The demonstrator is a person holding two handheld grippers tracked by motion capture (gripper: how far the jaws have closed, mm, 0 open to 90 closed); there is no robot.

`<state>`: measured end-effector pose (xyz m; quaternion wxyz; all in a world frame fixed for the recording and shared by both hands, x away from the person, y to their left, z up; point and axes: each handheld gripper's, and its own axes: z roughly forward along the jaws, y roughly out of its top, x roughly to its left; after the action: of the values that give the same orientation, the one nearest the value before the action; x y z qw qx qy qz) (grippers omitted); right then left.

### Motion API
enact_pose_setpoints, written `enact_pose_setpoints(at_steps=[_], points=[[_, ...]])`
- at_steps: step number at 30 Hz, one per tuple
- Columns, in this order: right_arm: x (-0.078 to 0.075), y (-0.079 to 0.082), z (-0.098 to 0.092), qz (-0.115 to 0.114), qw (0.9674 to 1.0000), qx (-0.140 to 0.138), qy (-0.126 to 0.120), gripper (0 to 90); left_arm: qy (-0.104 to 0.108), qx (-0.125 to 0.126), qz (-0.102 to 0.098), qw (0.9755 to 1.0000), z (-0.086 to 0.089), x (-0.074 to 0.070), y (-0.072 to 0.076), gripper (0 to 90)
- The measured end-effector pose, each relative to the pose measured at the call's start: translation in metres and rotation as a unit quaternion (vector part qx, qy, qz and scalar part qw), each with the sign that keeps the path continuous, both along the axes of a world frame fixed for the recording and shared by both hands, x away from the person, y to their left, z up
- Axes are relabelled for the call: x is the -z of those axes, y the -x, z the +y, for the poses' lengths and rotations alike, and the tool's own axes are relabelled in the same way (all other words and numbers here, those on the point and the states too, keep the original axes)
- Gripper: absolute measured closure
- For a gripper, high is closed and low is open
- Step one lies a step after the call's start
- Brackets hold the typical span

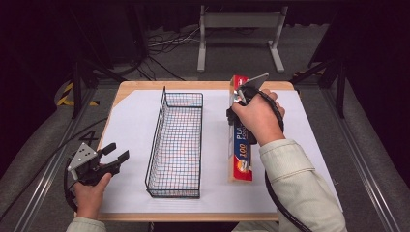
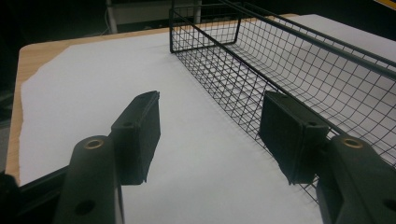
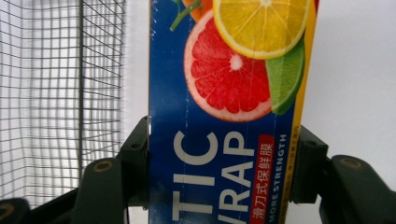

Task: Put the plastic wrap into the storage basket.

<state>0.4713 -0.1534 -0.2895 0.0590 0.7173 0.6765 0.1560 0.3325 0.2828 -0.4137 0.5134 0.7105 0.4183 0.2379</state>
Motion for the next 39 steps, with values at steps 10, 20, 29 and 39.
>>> enact_pose_setpoints(at_steps=[10, 20, 29, 39], points=[[-0.011, -0.007, 0.018, -0.003, 0.9999, -0.004, -0.013, 40.9, -0.003, 0.001, 0.001, 1.0000, -0.003, 0.001, -0.003, 38.8], [-0.013, -0.012, 0.040, 0.006, 0.9990, -0.016, -0.042, 41.0, -0.010, -0.002, 0.002, 0.9999, -0.001, 0.003, 0.004, 38.8], [-0.018, -0.014, 0.069, 0.023, 0.9971, -0.035, -0.064, 41.0, -0.009, -0.001, 0.002, 1.0000, 0.000, 0.003, 0.005, 38.8], [-0.016, -0.017, 0.095, 0.021, 0.9962, -0.042, -0.073, 40.9, -0.006, 0.001, 0.003, 1.0000, -0.001, 0.003, 0.002, 38.7]])
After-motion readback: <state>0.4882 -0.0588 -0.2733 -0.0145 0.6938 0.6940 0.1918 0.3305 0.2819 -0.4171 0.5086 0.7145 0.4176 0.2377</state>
